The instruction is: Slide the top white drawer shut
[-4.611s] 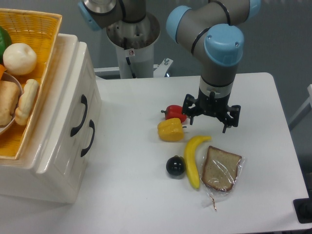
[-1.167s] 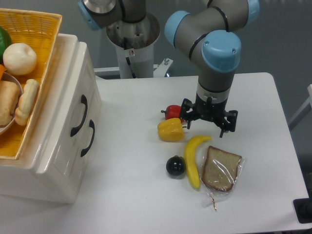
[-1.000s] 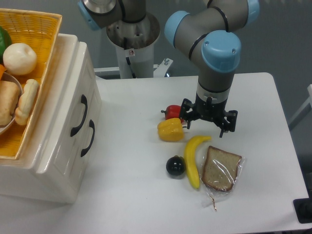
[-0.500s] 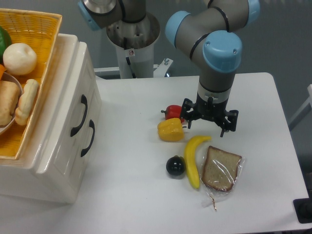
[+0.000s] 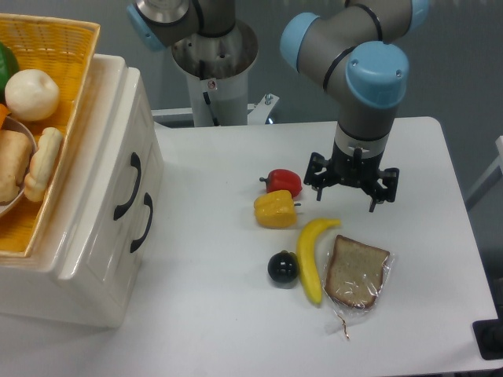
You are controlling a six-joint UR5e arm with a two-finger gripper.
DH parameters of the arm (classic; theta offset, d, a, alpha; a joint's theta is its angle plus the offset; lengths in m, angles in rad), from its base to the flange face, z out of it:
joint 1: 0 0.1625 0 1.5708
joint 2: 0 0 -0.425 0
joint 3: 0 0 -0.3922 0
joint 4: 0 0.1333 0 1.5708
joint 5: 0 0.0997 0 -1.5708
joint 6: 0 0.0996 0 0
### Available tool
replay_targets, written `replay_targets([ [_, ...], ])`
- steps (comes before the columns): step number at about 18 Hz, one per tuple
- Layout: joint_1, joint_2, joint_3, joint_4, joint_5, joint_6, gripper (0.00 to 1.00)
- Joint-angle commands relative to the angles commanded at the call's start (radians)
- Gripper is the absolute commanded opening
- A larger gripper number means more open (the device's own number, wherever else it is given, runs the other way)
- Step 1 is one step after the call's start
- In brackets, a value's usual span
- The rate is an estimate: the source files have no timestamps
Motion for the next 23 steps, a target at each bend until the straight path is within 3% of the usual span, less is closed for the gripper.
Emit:
replay_targets([
  [6,-0.015,0.017,-0.006,0.0,0.012,-0.097,1.0],
  [12,-0.028,0.032,-0.006,0.0,0.008,-0.098,1.0],
  [23,-0.121,0.048,-0.012,-0.018,0.009,-0.101,1.0],
])
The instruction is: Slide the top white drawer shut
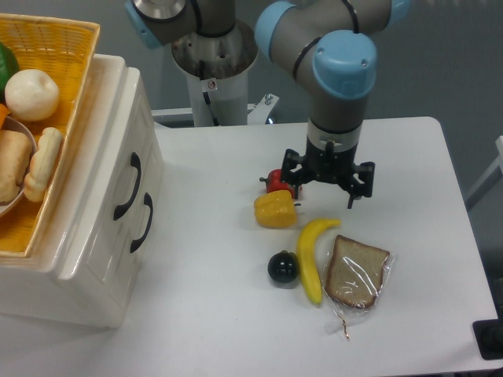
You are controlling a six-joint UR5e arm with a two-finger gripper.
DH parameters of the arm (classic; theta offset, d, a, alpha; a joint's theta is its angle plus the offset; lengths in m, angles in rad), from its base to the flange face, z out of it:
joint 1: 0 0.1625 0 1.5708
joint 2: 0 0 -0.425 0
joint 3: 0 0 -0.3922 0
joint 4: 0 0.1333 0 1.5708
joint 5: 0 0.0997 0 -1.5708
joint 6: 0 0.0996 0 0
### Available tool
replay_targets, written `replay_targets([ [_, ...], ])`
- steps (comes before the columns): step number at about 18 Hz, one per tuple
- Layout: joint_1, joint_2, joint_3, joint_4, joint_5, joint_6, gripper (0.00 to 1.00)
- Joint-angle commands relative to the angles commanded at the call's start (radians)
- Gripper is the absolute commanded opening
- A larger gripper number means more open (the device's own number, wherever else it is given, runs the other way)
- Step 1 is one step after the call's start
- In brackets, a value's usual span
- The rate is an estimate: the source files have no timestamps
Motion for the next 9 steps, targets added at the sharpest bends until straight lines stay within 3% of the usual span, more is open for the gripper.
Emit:
replay_targets([
  [9,-0.02,0.0,0.002,-0.003,0.002,0.0,1.0],
])
